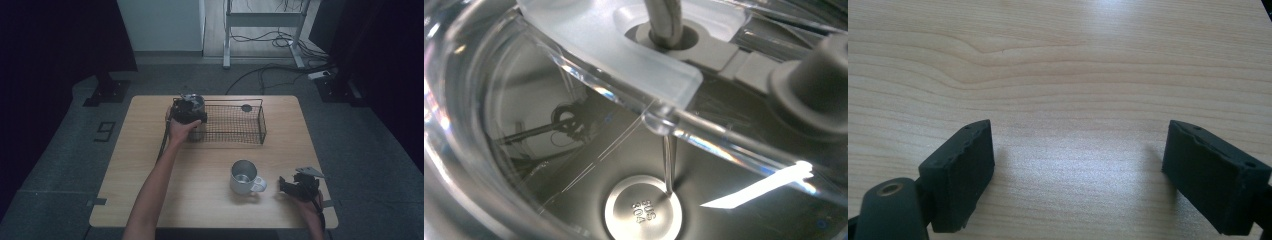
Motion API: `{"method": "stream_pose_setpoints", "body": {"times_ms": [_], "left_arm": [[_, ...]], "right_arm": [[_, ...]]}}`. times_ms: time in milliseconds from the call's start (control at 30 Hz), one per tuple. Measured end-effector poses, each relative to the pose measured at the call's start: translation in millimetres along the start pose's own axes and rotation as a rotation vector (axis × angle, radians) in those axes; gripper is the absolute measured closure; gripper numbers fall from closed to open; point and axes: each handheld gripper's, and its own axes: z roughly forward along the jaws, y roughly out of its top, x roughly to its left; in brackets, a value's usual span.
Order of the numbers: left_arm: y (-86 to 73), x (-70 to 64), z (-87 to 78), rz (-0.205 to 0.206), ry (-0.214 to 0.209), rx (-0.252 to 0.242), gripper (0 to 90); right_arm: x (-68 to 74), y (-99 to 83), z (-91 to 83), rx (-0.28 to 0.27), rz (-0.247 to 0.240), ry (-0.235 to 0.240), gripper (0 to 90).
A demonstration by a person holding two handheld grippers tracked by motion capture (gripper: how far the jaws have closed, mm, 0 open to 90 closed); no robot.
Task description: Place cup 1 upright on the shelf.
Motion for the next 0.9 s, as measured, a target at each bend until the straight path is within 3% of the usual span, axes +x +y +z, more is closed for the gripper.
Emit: {"method": "stream_pose_setpoints", "body": {"times_ms": [133,267,600,900], "left_arm": [[-1.5,-0.6,0.8,-0.007,0.003,0.005,4.0],[-4.1,-2.9,2.7,0.016,0.019,0.016,4.0],[-12.4,0.9,-0.4,0.016,-0.005,-0.009,3.7],[-14.4,-0.7,-1.9,0.015,0.003,-0.016,3.7]], "right_arm": [[0.0,0.0,0.0,0.000,0.000,0.000,13.0],[0.0,0.0,0.0,0.000,0.000,0.000,13.0],[0.2,0.0,-0.1,0.000,-0.001,-0.001,13.2],[0.3,-0.3,-0.5,0.000,0.001,-0.001,13.4]]}}
